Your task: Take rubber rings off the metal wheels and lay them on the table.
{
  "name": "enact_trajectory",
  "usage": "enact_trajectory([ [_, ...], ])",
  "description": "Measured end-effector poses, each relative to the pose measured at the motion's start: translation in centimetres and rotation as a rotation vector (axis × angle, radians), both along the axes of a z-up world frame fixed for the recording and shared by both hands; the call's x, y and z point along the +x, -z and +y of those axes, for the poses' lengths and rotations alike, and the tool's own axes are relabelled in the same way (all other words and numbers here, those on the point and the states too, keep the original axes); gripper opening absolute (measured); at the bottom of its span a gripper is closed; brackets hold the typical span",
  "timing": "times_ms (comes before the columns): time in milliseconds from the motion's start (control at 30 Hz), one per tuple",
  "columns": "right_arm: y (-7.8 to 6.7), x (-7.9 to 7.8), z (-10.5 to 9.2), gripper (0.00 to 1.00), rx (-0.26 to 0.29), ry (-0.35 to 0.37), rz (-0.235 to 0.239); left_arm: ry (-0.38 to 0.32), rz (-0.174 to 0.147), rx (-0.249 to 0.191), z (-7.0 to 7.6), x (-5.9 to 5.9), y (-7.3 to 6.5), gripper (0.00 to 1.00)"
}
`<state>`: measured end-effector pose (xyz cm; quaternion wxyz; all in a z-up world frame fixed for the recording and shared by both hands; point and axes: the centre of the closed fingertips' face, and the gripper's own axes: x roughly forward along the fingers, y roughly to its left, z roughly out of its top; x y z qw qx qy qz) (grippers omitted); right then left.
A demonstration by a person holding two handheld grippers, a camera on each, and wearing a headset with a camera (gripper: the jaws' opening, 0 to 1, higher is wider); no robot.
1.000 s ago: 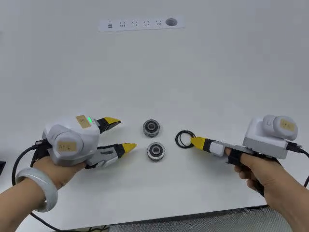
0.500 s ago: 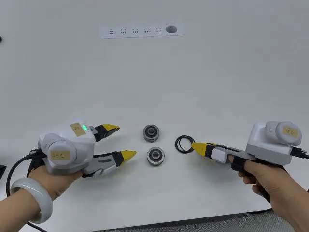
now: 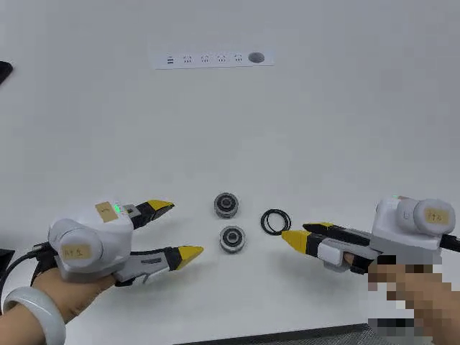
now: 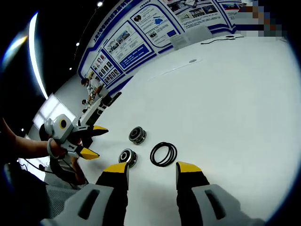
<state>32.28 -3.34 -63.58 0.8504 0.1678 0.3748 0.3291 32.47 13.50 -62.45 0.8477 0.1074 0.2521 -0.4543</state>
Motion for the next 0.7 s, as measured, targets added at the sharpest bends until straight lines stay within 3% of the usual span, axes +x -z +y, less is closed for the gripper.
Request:
enact_trajectory([
  [700, -0.4, -3.3, -0.3, 0.67, -0.189, -0.163, -0.135, -0.071, 0.016, -0.032, 2.1, -3.9, -0.7, 0.62],
])
